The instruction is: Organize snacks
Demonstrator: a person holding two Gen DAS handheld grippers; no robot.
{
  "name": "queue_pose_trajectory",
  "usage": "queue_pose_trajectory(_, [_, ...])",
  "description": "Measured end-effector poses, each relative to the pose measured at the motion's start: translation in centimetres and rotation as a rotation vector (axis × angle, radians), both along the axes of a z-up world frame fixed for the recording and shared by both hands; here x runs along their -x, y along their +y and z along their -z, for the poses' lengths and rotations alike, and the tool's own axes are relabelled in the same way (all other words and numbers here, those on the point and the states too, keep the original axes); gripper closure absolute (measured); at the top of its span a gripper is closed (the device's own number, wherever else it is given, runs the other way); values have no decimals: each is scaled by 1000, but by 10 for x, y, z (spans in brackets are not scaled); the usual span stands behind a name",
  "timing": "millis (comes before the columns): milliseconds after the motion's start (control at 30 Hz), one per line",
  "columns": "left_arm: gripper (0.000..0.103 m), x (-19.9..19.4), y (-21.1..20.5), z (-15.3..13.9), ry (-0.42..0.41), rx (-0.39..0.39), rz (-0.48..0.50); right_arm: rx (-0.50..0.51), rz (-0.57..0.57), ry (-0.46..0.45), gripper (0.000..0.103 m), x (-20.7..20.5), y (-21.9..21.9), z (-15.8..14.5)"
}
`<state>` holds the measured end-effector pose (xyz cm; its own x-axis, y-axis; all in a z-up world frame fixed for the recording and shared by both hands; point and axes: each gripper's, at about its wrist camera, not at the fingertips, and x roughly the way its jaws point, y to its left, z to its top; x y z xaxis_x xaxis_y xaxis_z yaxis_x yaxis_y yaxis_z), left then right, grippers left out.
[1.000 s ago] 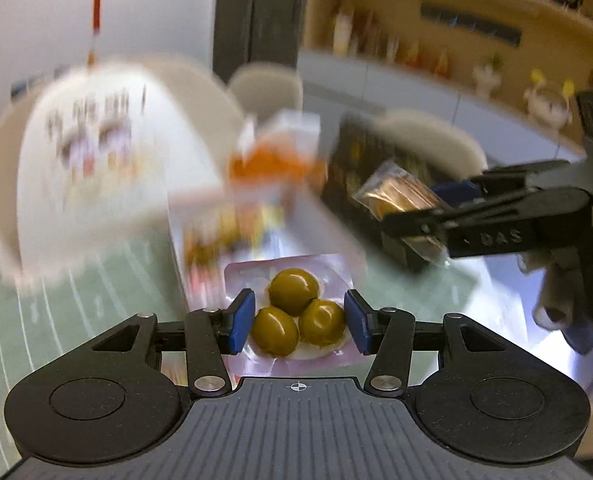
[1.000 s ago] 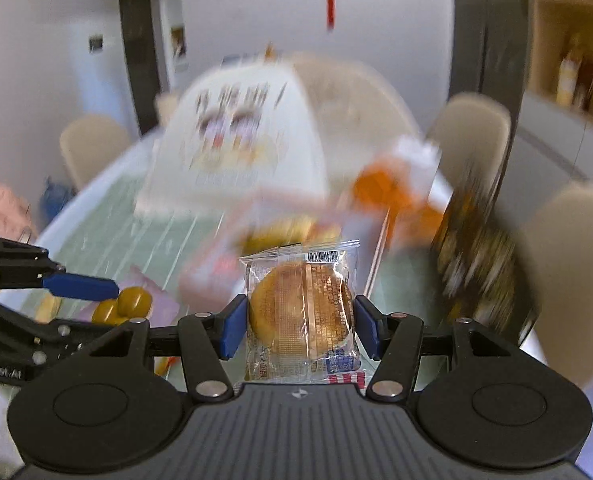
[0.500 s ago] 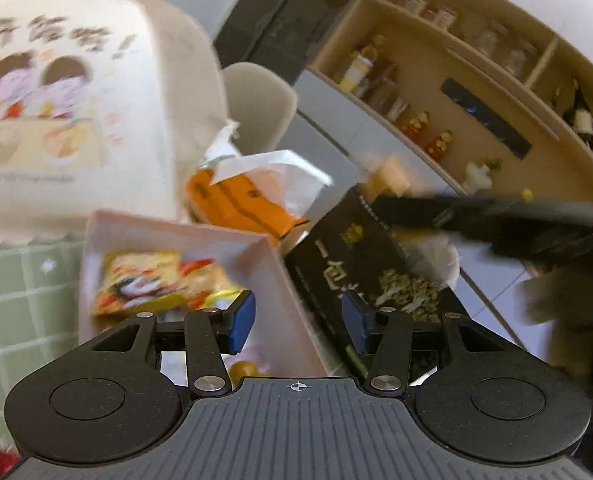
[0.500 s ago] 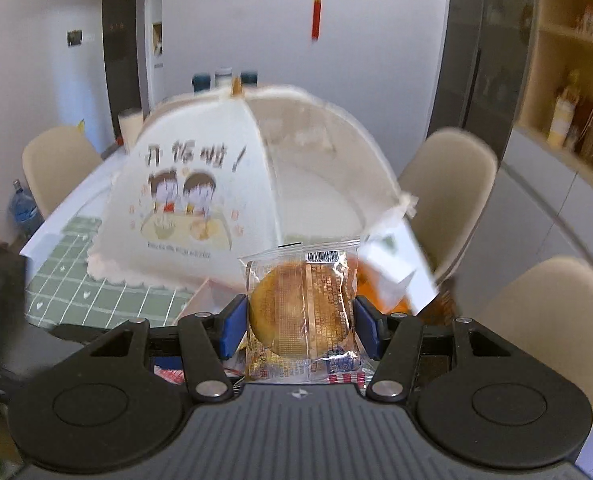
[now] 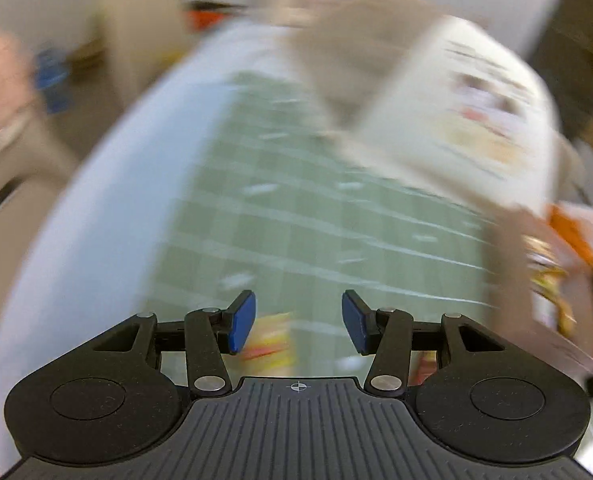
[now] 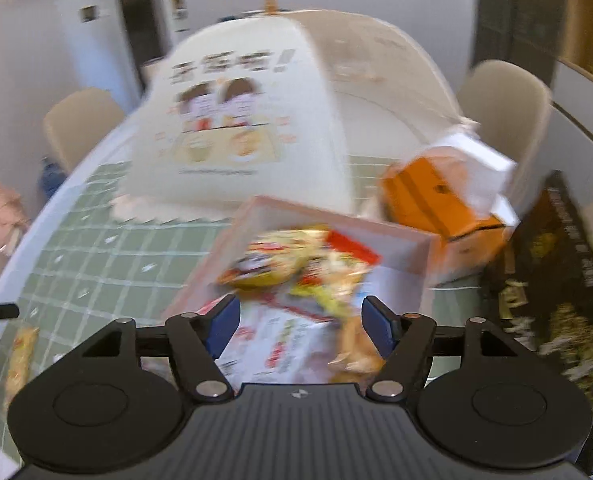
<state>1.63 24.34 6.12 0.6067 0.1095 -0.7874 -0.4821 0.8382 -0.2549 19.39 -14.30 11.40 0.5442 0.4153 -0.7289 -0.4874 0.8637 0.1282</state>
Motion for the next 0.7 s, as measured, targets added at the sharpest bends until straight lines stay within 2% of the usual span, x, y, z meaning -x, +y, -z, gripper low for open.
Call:
queue_pose_trajectory(67, [50, 16, 6, 3, 8, 26, -58, -38, -72, 21, 35, 14, 13, 2])
queue_pose_trajectory(133, [50, 25, 4, 6, 7, 58, -56, -74, -160, 57, 33, 28, 33, 10])
queue_pose_trajectory(267, [50, 36, -9, 13, 39, 30, -65, -118, -358, 116, 31, 53, 82, 25])
queue_pose_trajectory(333, [50, 39, -11, 14, 40, 29, -66, -104, -446, 125, 28, 58, 110, 34])
queue_pose_trajectory(467, [50, 39, -23, 5, 16, 8, -34, -27, -443, 100, 28, 58, 149, 60])
queue_pose_trajectory(567, [50, 36, -41, -2, -6, 13, 42, -28, -414, 119, 28, 54, 154, 75])
queue_pose_trajectory(700, [50, 31, -66, 14, 36, 140, 190, -48, -361, 178, 28, 61, 133, 86])
